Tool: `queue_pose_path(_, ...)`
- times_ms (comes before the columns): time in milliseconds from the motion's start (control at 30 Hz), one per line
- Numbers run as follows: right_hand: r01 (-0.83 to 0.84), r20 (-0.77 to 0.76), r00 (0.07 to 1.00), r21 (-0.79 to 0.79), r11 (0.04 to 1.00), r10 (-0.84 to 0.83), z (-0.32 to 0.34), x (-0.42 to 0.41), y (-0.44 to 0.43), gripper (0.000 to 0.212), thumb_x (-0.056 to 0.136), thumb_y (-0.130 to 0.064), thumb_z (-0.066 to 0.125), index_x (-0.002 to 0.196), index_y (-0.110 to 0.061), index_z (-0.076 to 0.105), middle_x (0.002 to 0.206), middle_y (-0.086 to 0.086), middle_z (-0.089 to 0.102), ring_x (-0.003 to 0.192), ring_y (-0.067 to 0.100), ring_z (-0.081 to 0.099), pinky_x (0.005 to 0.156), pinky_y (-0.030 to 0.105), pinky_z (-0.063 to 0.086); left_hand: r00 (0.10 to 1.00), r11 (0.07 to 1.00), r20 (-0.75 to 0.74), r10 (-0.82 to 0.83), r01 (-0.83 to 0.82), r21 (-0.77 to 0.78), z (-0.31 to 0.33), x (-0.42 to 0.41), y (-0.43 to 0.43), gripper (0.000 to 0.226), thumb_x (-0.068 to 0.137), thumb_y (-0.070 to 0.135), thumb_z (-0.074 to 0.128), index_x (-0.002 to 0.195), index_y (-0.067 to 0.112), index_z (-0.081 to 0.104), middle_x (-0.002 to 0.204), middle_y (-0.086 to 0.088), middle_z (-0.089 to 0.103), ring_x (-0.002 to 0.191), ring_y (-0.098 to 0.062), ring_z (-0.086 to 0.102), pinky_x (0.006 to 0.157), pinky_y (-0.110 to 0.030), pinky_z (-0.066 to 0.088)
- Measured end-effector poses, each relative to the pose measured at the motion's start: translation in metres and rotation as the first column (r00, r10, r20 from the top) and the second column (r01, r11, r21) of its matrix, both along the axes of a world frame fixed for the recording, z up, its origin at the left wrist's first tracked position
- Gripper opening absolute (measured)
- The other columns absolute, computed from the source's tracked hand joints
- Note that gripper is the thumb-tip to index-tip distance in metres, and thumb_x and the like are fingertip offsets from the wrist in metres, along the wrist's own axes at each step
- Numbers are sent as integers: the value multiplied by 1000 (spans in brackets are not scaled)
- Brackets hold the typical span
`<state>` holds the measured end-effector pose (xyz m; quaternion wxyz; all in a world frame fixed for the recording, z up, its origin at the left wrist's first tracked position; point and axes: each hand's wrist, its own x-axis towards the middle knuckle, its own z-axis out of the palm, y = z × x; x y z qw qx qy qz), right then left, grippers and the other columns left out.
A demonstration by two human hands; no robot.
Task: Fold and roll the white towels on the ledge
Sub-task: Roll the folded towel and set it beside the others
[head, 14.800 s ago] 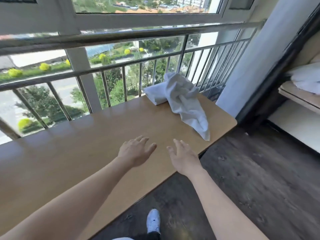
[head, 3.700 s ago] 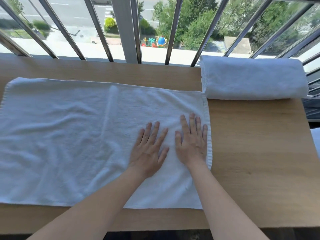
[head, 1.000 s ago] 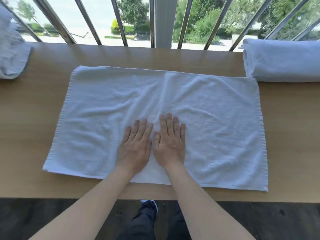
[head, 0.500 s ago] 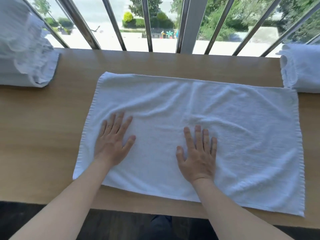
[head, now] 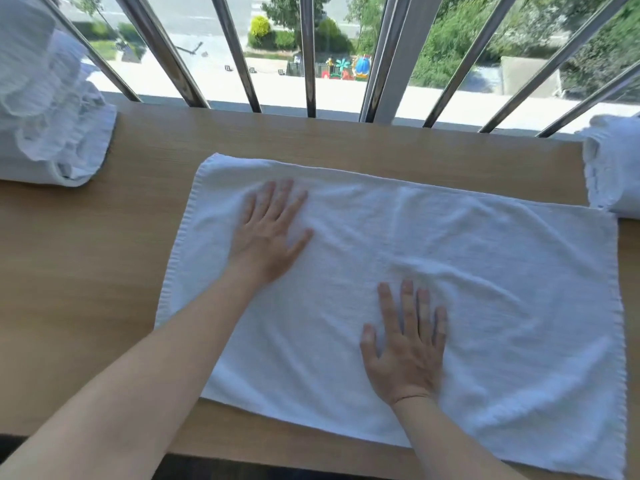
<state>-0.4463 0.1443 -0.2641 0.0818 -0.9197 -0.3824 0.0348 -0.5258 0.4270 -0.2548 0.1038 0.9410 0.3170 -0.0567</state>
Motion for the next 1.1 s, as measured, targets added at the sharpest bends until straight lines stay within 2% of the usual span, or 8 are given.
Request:
queue_pose_path(133,-6,11,1000,-12,1000,6,-1,0,0,70,91,-50,42,156,-28,30,164,6,22,152,29,16,120,58,15,976,976,-22,215,-215,-25,-2,-3,61,72,95,64,14,160,35,5,170,3,-1,155,-21,-5,125,-43,-8)
queue_pose_path(233,-4,11,1000,-18,1000,4,-2,0,0,70,90,-50,42,156,-28,29,165,6,21,153,29,14,121,57,14,961,959,13,277,-276,-58,1,-3,62,68,100,58,19,161,29,7,170,-2,-1,156,-24,-5,125,-44,-6)
queue_pose_path(400,4,0,1000,-24,1000,-4,-1,1,0,70,91,-50,40,156,-29,29,165,6,21,153,28,13,121,56,12,967,980,202,157,-127,-155,13,-18,-51,66,102,53,25,161,23,19,169,-6,5,156,-26,1,126,-42,-1)
queue_pose_path(533,8,-9,1000,-17,1000,-8,-1,1,1,70,91,-50,39,156,-30,27,164,6,22,153,28,14,121,56,12,996,995,69,63,-57,-83,1,-84,-131,66,103,56,21,161,27,13,170,-1,2,156,-24,-1,125,-45,1)
queue_pose_path(667,7,-24,1000,-20,1000,-7,-3,2,0,70,92,-51,38,157,-32,24,165,5,20,153,27,13,121,55,11,986,987,-37,162,-162,-16,-7,-142,-110,68,101,58,21,161,32,3,170,2,-6,156,-22,-7,124,-42,-5)
queue_pose_path(800,20,-6,1000,25,999,-20,-5,0,1,68,91,-50,38,155,-31,31,163,6,26,151,28,19,122,54,12,958,956,-24,285,-286,-62,-5,-166,-80,68,100,58,20,161,34,3,169,3,-7,155,-16,-12,125,-41,-6)
queue_pose_path(967,28,-22,999,54,998,-27,-2,-3,3,65,91,-48,38,153,-29,38,161,6,32,149,29,24,121,53,13,969,967,9,248,-247,-66,-4,-160,-88,71,99,59,19,162,27,6,169,0,-5,154,-17,-15,125,-41,-8)
queue_pose_path(1100,12,-54,999,41,999,-9,7,-5,2,62,95,-43,40,154,-27,35,162,6,28,151,28,20,123,51,8,990,990,111,85,-71,-126,1,-114,-123,71,101,61,16,161,24,14,169,-1,4,156,-18,-4,125,-38,-5)
